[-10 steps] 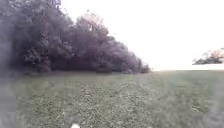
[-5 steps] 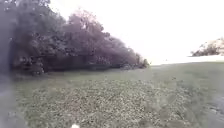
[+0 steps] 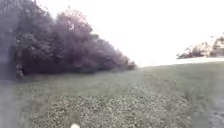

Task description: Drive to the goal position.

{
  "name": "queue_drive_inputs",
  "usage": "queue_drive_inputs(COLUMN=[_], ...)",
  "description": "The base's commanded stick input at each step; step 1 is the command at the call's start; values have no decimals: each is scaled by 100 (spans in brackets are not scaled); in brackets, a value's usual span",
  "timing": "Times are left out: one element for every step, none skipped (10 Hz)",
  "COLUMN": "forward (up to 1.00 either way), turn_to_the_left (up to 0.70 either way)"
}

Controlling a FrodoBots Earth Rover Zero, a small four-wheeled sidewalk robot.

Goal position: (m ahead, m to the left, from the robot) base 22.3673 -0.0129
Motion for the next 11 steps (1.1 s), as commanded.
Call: queue_drive_inputs(forward=[85, 85, 85, 85, 85, 85, 85, 85, 85, 85, 85], turn_to_the_left=[0, 0, 0, 0, 0, 0, 0, 0, 0, 0, 0])
